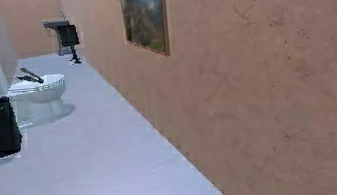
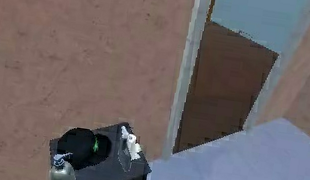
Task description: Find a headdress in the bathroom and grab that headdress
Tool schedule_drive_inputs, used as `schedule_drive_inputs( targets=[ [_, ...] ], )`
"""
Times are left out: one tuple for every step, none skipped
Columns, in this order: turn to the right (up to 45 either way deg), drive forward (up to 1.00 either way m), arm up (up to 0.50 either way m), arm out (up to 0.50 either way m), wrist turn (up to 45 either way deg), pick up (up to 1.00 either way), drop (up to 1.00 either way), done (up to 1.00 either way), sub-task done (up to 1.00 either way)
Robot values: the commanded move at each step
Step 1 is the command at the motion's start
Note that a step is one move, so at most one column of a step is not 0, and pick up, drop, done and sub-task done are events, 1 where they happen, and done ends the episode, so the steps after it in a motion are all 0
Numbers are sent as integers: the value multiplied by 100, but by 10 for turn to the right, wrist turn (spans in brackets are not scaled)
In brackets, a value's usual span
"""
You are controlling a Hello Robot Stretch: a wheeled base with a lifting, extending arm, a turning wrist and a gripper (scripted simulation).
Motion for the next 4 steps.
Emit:
schedule_drive_inputs(
  targets=[
    [450,0,0,0,0,0,0,0,0],
    [450,0,0,0,0,0,0,0,0],
    [450,0,0,0,0,0,0,0,0],
    [120,0,0,0,0,0,0,0,0]
  ],
)
